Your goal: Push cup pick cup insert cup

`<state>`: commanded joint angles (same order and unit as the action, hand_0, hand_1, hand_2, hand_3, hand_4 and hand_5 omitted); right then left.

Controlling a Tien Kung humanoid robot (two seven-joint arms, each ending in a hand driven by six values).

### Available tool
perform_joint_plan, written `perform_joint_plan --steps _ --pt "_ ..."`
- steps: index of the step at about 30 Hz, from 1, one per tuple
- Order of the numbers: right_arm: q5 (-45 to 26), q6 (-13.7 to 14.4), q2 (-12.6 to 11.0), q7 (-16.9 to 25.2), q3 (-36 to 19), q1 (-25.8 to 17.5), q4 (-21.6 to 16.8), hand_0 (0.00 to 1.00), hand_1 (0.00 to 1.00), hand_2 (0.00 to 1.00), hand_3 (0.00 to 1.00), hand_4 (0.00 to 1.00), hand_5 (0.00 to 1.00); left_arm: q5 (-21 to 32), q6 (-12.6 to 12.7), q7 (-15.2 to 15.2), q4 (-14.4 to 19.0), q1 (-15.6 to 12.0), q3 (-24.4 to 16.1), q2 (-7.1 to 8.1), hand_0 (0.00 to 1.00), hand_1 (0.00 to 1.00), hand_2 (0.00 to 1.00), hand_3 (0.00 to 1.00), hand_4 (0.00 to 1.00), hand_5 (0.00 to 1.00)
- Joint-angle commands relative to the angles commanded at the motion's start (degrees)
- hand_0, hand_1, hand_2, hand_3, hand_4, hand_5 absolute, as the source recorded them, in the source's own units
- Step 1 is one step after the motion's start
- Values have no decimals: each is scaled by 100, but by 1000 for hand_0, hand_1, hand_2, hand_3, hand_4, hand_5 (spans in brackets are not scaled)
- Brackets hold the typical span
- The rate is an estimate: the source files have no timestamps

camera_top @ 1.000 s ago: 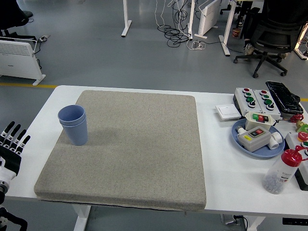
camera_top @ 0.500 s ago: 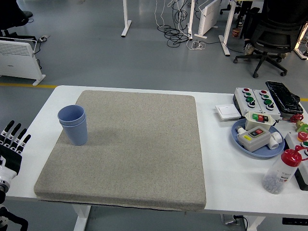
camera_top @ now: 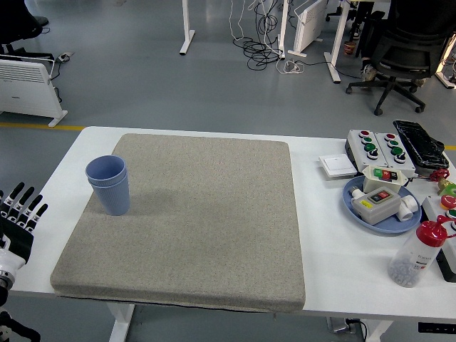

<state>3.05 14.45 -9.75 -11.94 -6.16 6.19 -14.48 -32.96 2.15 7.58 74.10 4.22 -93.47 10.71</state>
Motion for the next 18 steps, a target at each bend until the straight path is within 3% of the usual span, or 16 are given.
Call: perform_joint_plan --steps 3,7,18 --pt "-12 1 -1 4 7 -8 0 687 613 642 569 92 483 -92 -5 24 77 -79 103 11 863 859 882 815 531 998" --pt "-42 -2 -3 13 27 -8 0 687 613 642 569 92 483 -594 -49 157 170 -198 225 7 863 859 882 815 531 998" --pt "-7 -10 1 -4 6 25 6 687 614 642 570 92 482 -844 -124 231 201 -277 236 4 897 897 928 887 548 998"
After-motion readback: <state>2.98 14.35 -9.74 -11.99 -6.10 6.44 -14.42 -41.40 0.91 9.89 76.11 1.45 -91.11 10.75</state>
